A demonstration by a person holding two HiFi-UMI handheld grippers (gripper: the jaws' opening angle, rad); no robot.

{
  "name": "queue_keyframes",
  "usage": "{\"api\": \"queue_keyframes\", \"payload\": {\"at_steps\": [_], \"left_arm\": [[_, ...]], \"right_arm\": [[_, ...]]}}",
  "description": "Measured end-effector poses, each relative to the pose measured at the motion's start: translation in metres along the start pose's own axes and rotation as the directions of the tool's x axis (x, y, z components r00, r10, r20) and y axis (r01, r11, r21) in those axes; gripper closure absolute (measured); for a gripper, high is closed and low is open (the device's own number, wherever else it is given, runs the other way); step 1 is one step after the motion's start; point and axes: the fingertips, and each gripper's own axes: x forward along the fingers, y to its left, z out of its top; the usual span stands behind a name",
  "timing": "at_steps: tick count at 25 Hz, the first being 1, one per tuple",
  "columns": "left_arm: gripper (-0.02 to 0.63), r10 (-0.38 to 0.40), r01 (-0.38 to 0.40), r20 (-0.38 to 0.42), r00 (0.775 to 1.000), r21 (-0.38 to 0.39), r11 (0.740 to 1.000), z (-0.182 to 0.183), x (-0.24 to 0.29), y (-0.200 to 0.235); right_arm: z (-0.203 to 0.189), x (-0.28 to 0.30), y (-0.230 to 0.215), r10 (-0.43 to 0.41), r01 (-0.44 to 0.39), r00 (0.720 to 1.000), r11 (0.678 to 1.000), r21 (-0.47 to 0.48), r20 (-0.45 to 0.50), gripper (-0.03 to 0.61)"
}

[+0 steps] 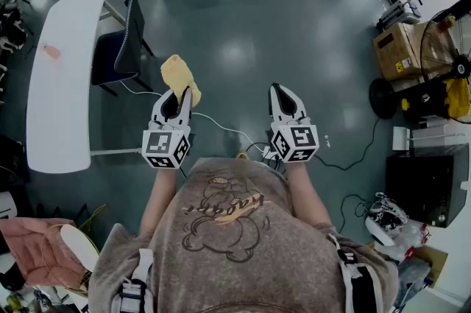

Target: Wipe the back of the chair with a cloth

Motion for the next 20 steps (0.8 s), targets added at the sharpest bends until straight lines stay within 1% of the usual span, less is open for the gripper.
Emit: {"api": "queue_keyframes", "payload": {"at_steps": [4, 9, 16, 20], "left_arm": [[0.551, -0.006, 0.006, -0.009, 1.0, -0.001, 1.0, -0.002, 0.0, 0.0], [0.551, -0.029, 0.029, -0.017, 0.999, 0.004, 1.0, -0.003, -0.001, 0.003], [0.551, -0.067, 0.067, -0.034, 0.997, -0.008, 0.998, -0.018, -0.001, 0.008], [0.551, -0.089, 0.089, -0.033, 0.995, -0.004, 0.996, -0.016, 0.006, 0.006]], "right_arm": [[-0.001, 0.0, 0.001, -0.001, 0.001, 1.0, 1.0, 0.004, -0.004, 0.554], [-0.002, -0.005, 0.007, -0.004, 0.003, 1.0, 0.999, 0.042, 0.03, 0.554], [-0.014, -0.015, 0.021, -0.019, 0.018, 0.999, 0.999, 0.031, 0.026, 0.554], [-0.015, -0.015, 0.02, -0.033, 0.033, 0.999, 0.999, 0.031, 0.023, 0.553]]}}
